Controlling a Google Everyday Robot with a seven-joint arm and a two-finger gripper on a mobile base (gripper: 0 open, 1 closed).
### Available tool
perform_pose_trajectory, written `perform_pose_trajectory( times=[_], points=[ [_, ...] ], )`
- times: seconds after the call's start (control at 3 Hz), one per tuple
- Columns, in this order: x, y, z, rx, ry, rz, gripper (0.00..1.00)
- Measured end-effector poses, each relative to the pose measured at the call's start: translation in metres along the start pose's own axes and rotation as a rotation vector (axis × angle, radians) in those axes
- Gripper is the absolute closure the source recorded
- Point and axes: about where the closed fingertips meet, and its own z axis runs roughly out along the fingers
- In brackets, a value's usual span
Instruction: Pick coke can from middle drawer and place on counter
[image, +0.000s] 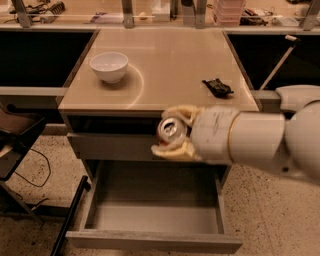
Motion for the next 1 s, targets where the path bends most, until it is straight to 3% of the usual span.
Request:
perform_pose_trajectory(
  times=[0.33,0.67,1.0],
  points=[
    [-0.048,-0.072,-0.010,0.060,0.002,-0.077,1.00],
    [-0.091,-0.103,-0.009,0.094,-0.053,-0.127,1.00],
    [-0.088,-0.105,-0.010,0.094,-0.031,-0.125,1.00]
  ],
)
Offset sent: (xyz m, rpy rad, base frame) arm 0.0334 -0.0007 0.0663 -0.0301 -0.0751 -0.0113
